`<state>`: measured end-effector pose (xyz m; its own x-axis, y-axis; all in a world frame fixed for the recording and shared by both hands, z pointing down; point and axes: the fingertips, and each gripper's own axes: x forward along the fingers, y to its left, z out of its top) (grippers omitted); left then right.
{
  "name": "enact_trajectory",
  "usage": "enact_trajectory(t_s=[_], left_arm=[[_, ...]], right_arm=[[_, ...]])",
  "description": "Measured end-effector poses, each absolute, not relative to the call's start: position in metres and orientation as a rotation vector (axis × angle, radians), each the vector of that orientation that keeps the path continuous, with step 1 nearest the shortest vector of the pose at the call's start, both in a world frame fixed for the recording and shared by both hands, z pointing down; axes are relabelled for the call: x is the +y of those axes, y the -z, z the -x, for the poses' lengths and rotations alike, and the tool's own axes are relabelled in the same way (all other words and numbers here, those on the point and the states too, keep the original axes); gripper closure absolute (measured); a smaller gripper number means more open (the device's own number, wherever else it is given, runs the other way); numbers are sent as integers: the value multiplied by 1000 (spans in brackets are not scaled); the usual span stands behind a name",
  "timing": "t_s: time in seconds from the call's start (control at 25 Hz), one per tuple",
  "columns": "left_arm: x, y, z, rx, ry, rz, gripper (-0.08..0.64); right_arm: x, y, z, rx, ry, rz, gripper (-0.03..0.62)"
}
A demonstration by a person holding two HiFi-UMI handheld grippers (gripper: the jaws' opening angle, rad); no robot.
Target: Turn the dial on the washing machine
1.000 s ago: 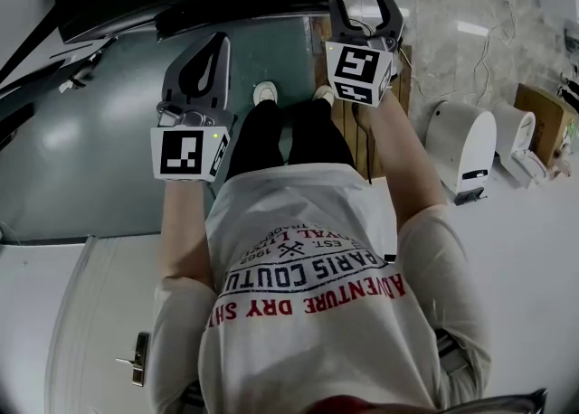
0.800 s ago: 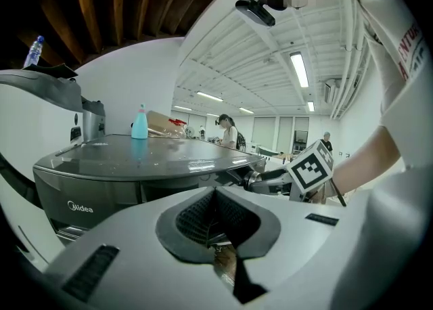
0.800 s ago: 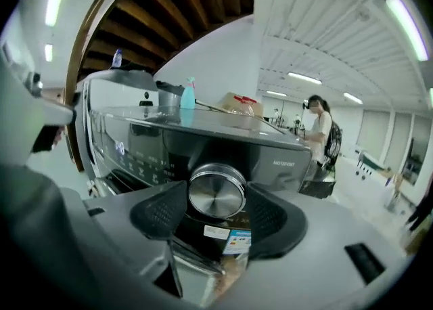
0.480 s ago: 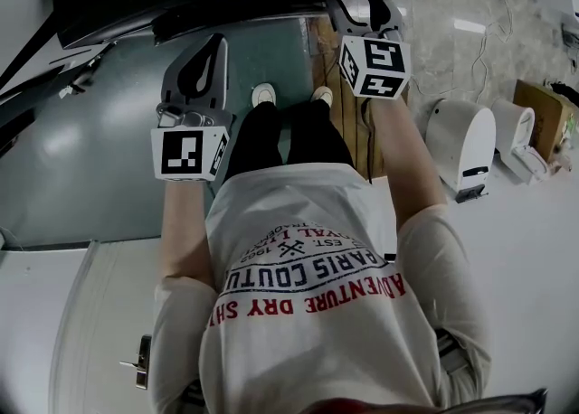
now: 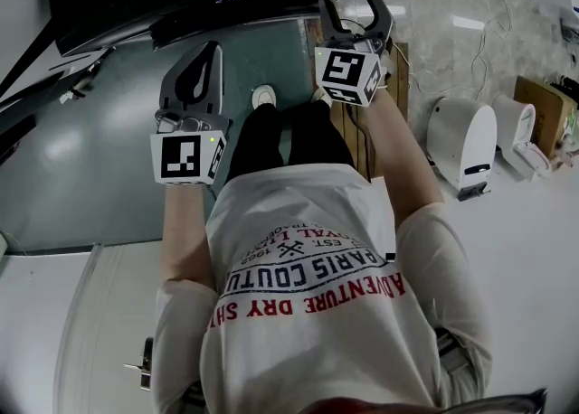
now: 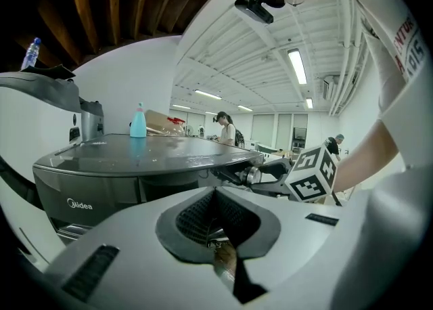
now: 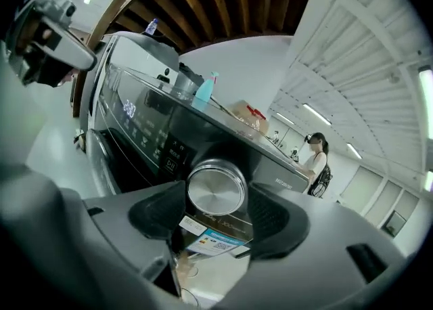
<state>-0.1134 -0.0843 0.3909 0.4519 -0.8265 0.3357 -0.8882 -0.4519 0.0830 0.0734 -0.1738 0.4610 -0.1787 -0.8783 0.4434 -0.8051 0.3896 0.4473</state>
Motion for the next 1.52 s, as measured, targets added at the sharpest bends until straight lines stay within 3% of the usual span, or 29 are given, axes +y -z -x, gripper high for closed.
enact_trajectory(t_s=[0.24,0.52,1.04,1.32,1.52], left_arm=[[-86,-393,112,-1478,-372,-2461,543],[-89,-392,111,-1477,-364,-2463,543],[-82,-346,108,-1496,-317,-2529,543],[-71,-278,113,-1537,-278,-2573,543],[-69,-231,123,-1583,-247,-2662,543]], right_arm=[[-175,-461,-71,-2016,139,-1414,307],[-179,-460,-80,-2197,-335,-1498,307],[-156,-413,-69,-2276,-208,-1479,308],[-130,-333,-46,-2474,-207,-1386,407],[-126,-273,-37,-2551,-107,-1436,525]])
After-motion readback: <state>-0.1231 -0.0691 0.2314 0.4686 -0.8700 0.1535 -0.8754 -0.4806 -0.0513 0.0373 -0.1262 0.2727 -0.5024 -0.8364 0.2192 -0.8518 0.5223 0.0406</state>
